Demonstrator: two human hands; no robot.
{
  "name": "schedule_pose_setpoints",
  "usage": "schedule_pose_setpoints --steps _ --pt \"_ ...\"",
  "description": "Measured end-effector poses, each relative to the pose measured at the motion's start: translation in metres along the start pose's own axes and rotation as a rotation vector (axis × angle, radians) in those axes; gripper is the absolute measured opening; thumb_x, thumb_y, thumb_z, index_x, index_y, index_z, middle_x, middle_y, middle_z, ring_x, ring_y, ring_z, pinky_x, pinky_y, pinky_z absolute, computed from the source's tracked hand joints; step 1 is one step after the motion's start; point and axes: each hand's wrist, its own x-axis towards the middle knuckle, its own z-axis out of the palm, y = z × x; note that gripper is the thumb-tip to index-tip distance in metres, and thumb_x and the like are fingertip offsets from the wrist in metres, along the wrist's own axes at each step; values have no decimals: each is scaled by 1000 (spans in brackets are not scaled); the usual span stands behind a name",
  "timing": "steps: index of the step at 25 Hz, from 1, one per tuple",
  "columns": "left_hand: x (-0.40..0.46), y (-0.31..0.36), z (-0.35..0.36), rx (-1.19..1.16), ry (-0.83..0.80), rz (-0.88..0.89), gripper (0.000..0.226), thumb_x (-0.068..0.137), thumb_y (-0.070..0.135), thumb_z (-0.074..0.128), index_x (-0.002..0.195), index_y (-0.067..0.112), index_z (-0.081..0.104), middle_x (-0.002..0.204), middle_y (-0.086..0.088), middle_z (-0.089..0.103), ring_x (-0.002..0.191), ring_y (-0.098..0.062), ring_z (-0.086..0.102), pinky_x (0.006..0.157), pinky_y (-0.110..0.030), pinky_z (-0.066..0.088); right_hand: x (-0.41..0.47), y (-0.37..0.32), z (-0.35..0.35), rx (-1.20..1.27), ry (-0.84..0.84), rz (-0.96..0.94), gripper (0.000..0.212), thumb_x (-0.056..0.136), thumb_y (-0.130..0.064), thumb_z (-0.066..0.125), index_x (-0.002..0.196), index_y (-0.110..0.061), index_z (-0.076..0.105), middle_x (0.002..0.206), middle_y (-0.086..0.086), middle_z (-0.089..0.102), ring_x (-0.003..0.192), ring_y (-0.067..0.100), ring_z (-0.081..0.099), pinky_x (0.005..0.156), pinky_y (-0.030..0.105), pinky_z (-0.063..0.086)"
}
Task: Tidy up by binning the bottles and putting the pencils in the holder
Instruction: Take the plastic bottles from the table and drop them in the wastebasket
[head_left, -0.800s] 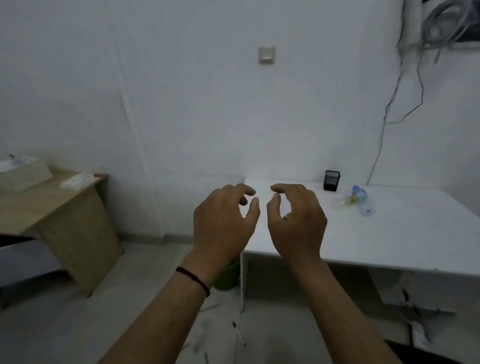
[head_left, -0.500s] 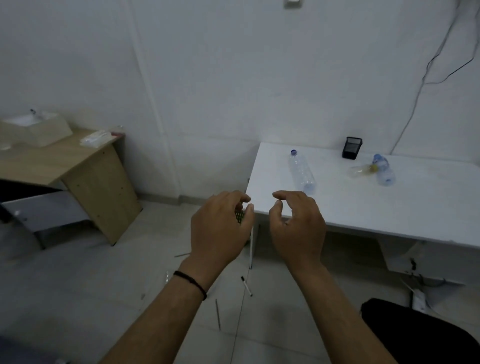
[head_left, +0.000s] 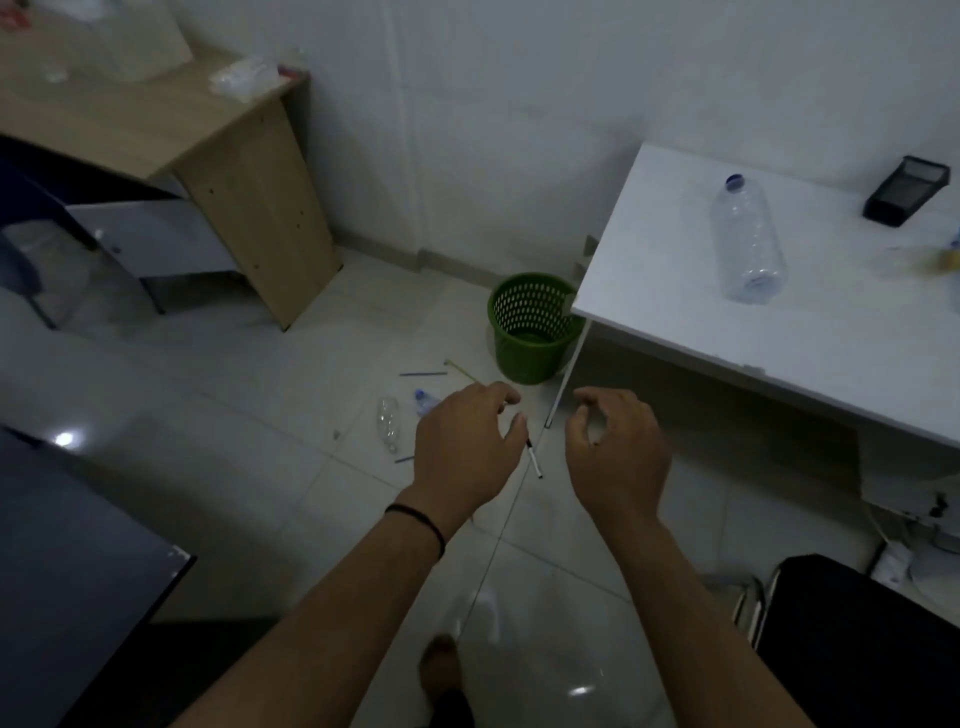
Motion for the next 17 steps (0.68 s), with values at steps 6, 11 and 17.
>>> schedule_pose_setpoints --steps 6,11,17 --pt "51 19 15 11 -57 68 29 91 38 59 114 23 69 102 2 71 92 -17 65 71 -27 45 42 20 1 -77 -7 80 22 87 -17 60 106 -17 72 106 1 70 95 17 60 73 23 39" --pt "104 68 44 23 -85 108 27 92 40 58 111 25 67 102 3 70 90 -16 65 75 -30 53 102 59 -17 -106 28 76 19 87 -18 60 102 -17 71 101 2 70 93 22 62 72 27 45" --pt "168 145 99 39 -107 123 31 94 41 54 119 27 65 108 5 71 94 -14 65 74 -27 51 181 126 -44 -124 35 67 24 88 -21 59 109 -21 70 110 -2 70 99 19 63 73 28 45"
